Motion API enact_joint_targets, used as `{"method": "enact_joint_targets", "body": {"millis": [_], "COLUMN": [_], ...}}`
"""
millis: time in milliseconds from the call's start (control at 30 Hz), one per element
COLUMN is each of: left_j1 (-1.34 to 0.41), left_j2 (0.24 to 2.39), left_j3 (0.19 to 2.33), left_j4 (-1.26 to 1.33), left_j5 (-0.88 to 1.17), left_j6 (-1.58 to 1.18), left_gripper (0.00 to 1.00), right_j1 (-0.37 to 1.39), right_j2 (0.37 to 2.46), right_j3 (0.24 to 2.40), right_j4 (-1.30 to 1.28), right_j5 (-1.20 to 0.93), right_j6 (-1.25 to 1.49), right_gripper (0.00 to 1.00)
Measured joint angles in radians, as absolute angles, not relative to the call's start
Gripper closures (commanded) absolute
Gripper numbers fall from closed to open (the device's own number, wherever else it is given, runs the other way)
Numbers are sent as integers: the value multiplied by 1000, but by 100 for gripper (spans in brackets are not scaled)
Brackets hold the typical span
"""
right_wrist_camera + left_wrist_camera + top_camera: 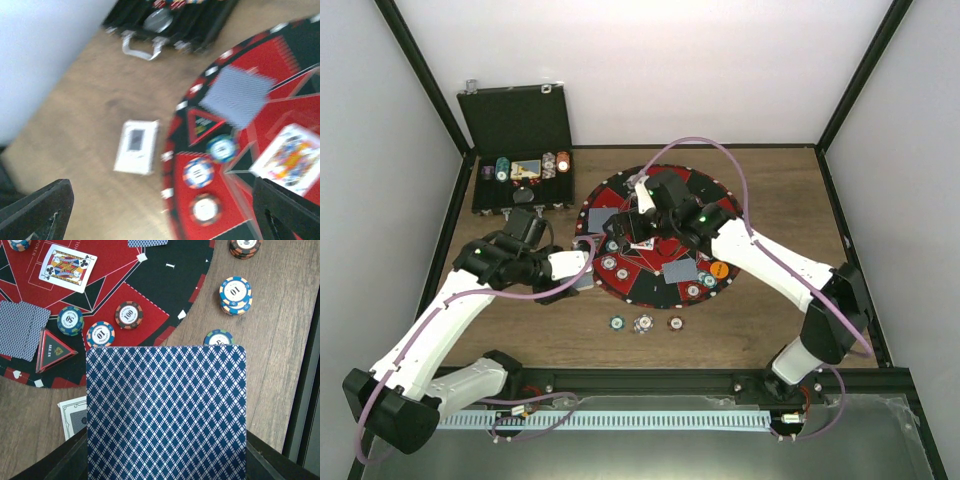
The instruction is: Distribute texas hold em gaming equipment
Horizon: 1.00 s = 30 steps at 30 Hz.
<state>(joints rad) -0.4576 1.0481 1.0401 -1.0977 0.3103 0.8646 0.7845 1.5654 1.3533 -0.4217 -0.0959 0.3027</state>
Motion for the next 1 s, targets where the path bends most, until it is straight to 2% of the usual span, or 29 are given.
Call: {"method": "enact_joint_targets", "body": {"millis": [200, 333, 600, 1000], "left_j1": [-458, -458, -458, -458], "left_j2": [1053, 1055, 1059, 1061], "left_j3": [1042, 1046, 1056, 1069], "left_j4": [-1097, -1095, -1095, -1097], "left_j5": [319, 320, 320, 322], "left_j6": [865, 865, 865, 864], "left_gripper": [92, 92, 92, 92], "right_j1": [789, 795, 808, 832], "right_j2": [1570, 1580, 1631, 1755], "right_j3": [1289, 1234, 1225, 1224], "right_j4": [-356, -303, -177, -36], "right_j5": [-445, -579, -713, -807], "right_j6": [500, 591, 709, 817], "right_gripper": [4, 8, 12, 21]}}
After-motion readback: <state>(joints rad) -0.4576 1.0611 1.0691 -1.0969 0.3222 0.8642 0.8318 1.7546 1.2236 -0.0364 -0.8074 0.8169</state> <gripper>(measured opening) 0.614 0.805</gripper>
